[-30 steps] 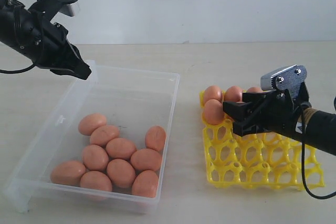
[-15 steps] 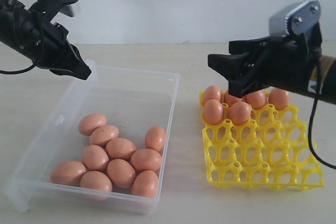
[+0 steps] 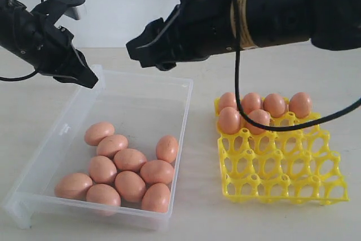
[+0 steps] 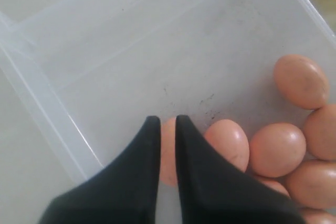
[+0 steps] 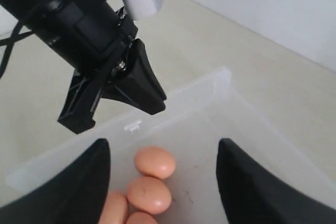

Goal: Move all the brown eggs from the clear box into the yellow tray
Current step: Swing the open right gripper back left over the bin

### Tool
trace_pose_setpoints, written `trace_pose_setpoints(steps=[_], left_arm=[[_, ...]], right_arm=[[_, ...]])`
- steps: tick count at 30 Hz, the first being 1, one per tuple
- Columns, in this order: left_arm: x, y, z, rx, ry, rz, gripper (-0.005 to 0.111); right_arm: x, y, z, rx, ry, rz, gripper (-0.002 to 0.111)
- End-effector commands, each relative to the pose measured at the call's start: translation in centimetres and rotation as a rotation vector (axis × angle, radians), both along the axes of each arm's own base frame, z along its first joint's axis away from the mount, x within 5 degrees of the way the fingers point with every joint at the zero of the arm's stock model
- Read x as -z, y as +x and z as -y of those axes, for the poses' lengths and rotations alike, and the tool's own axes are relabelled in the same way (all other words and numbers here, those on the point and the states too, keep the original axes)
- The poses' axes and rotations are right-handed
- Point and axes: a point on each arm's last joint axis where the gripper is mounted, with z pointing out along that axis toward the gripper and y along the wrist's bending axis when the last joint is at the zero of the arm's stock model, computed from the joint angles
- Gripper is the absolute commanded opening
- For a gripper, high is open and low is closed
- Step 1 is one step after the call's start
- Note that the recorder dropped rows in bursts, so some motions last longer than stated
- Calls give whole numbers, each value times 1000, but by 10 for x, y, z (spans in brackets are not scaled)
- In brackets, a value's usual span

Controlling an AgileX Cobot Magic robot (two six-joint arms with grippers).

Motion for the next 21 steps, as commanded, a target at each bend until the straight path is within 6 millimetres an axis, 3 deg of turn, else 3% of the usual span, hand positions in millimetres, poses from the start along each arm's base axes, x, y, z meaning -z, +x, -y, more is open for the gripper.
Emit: trace_pose_setpoints(steps=[1, 6, 11, 13, 15, 17, 18, 21], left_arm=[[-1, -4, -3, 10, 25, -8, 8], [5, -6, -8, -8, 87, -38, 8], [13, -9, -11, -5, 117, -38, 8], [13, -8, -11, -9, 117, -27, 8], [12, -7, -11, -12, 116, -17, 8], [12, -6, -11, -15, 117, 2, 8], [11, -5, -11, -17, 117, 10, 8], [12, -5, -13, -17, 133, 8, 8]], right_arm=[[24, 10, -10, -9, -38, -67, 48], [43, 33, -2, 130, -213, 97, 24], [30, 54, 37, 518, -444, 326, 0], [26, 51, 50, 572, -573, 332, 0], [27, 46, 60, 537, -741, 321, 0], [33, 34, 65, 432, -877, 180, 0], [34, 30, 61, 387, -861, 122, 0], [23, 18, 25, 97, -631, -91, 0]])
